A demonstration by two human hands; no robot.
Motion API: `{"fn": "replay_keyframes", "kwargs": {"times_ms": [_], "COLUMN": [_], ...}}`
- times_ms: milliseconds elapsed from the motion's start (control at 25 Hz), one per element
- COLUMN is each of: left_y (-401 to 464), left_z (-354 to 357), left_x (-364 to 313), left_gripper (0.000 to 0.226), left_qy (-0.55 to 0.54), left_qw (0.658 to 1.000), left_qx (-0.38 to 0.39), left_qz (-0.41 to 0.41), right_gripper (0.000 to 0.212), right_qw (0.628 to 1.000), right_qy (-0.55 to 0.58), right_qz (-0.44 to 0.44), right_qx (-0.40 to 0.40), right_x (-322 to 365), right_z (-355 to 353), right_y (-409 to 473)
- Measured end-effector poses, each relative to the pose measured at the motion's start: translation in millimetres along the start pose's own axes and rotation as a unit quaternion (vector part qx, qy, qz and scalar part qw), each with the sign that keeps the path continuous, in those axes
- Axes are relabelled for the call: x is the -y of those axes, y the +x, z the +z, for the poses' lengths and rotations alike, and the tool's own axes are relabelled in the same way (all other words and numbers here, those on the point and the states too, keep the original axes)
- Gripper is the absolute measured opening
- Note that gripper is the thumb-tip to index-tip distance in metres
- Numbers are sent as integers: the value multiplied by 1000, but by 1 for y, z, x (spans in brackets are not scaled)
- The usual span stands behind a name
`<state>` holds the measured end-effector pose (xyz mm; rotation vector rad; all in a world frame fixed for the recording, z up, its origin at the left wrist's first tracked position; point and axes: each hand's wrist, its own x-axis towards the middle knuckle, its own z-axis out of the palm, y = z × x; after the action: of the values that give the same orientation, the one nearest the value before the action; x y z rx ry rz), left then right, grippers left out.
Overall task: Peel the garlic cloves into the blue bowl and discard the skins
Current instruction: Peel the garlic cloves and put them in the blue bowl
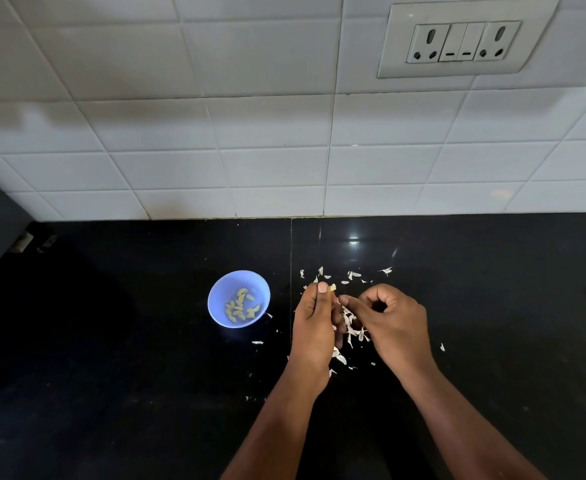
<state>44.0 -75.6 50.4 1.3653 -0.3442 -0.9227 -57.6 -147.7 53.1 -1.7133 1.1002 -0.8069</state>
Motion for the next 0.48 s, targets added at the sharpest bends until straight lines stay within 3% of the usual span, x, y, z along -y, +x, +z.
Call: {"fn": "replay_keyframes", "kwargs": {"times_ms": [40, 200, 480], "left_y": [0, -2, -5], "left_z": [1, 1, -3], "left_x": [0, -1, 3], "left_gripper": [37, 35, 33], "left_qy": [-3, 5, 34], "left_qw": [1000, 1000, 999], "left_qx": [-1, -1, 1], "left_qz": [0, 1, -12], "right_gripper": [10, 25, 16], "right_qw": [1000, 997, 994], "right_qy": [11, 41, 105], "right_qz": [-8, -52, -23], "right_qx": [7, 38, 36], "right_x": [1, 2, 5], "right_z": [2, 9, 14], "right_y": [-2, -5, -10]}}
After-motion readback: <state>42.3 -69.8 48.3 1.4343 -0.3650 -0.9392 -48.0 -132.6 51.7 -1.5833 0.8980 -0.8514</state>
